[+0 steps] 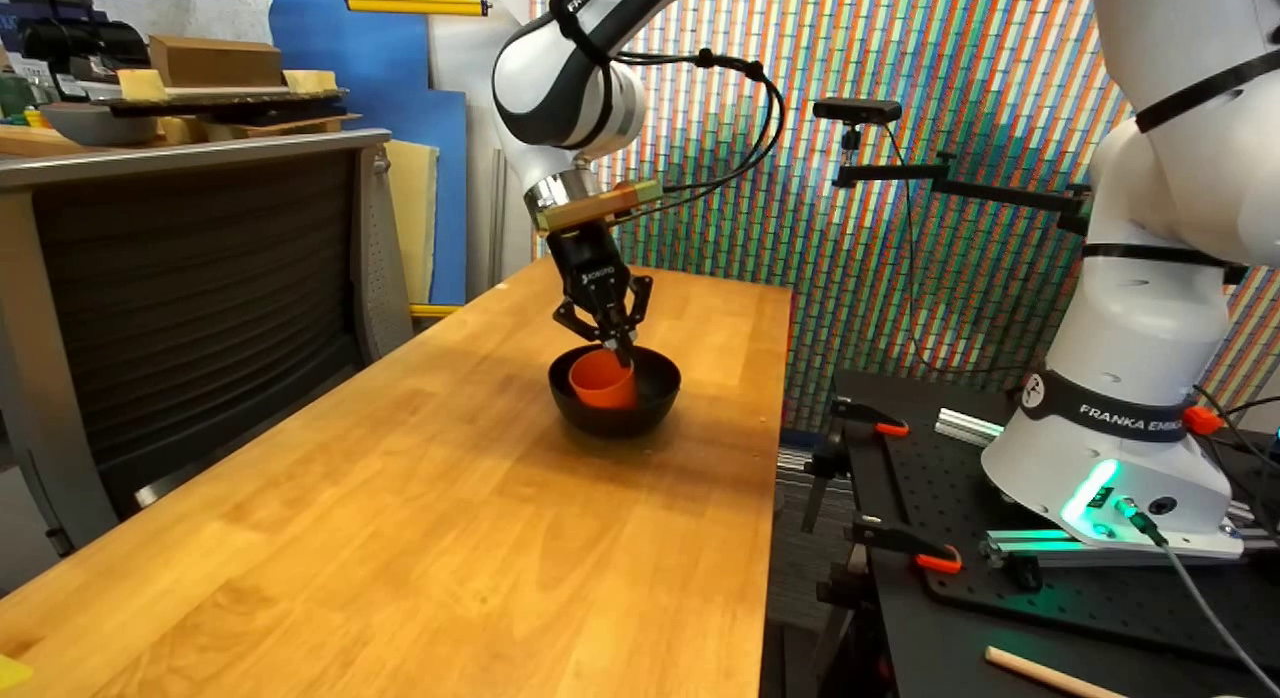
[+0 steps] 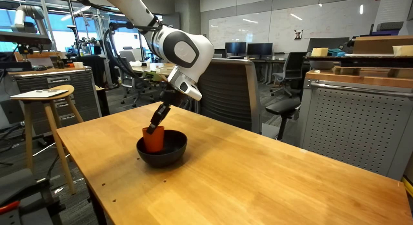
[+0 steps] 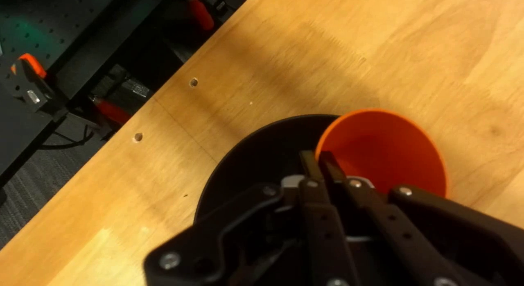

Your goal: Pick up the orange cup from the table and put it in the black bowl.

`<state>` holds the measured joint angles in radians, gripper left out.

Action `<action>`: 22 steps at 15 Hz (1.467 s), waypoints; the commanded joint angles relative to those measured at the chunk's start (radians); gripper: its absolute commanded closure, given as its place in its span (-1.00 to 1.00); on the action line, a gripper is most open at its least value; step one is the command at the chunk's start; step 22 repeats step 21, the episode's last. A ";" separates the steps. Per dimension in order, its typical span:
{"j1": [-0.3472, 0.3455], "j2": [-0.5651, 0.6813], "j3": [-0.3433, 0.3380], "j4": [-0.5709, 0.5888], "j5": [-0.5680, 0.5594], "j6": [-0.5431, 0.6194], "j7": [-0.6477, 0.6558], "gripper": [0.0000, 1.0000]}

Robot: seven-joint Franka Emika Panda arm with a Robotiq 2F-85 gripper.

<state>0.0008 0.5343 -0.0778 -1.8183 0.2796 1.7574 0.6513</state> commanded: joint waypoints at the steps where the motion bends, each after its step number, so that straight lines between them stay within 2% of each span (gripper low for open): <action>1: -0.006 -0.052 -0.011 -0.042 0.012 0.031 -0.006 0.31; 4: 0.006 -0.146 -0.021 -0.088 -0.019 0.053 -0.002 -0.15; 6: 0.029 -0.238 -0.025 -0.112 -0.083 0.050 0.019 -0.46; 8: 0.049 -0.308 -0.011 -0.097 -0.172 0.009 0.018 -0.77; 10: 0.073 -0.360 0.019 -0.049 -0.257 -0.088 -0.001 -0.99; 12: 0.099 -0.403 0.064 0.000 -0.287 -0.200 -0.034 -1.00; 15: 0.138 -0.427 0.130 0.076 -0.332 -0.306 -0.078 -1.00; 17: 0.156 -0.435 0.162 0.105 -0.374 -0.322 -0.135 -1.00; 18: 0.142 -0.435 0.153 0.067 -0.332 -0.286 -0.072 -1.00; 22: 0.157 -0.435 0.170 0.087 -0.355 -0.297 -0.100 -1.00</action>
